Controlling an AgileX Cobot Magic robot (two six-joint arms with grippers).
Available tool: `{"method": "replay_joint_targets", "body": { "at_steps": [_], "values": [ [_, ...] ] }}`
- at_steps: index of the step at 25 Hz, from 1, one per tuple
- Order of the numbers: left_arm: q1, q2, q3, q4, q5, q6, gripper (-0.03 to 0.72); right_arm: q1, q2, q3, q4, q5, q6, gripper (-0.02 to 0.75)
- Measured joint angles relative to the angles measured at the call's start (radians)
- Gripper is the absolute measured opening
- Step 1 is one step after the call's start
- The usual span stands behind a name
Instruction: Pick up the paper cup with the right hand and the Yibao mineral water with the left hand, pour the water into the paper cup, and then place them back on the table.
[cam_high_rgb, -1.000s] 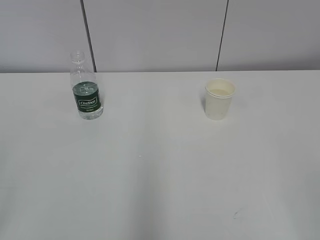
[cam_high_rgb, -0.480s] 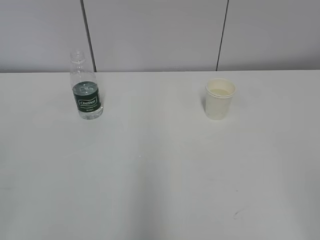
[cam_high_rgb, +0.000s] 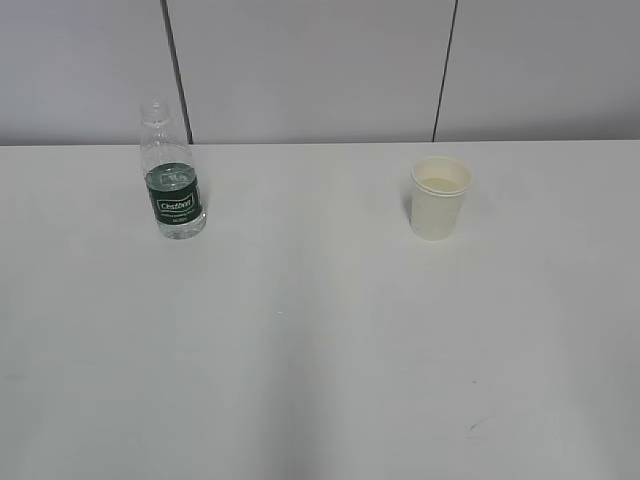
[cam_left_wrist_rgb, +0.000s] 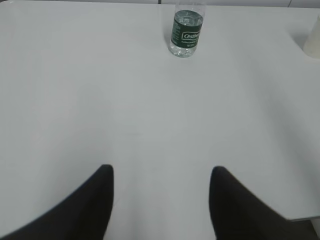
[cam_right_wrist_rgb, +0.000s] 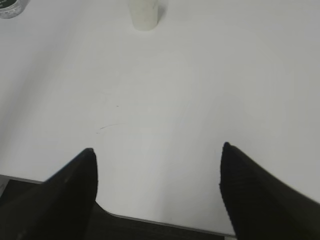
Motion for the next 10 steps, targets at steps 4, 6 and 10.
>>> {"method": "replay_joint_targets", "body": {
  "at_steps": [4,6,10],
  "values": [
    [0.001,0.0,0.0,0.0,0.0,0.0,0.378,0.0,0.0,0.0,0.0,0.0,0.0,0.59],
    [0.002,0.0,0.0,0.0,0.0,0.0,0.364,0.0,0.0,0.0,0.0,-0.001,0.0,0.59],
    [0.002,0.0,0.0,0.0,0.0,0.0,0.335,0.0,0.0,0.0,-0.002,-0.001,0.0,0.589]
  ]
}}
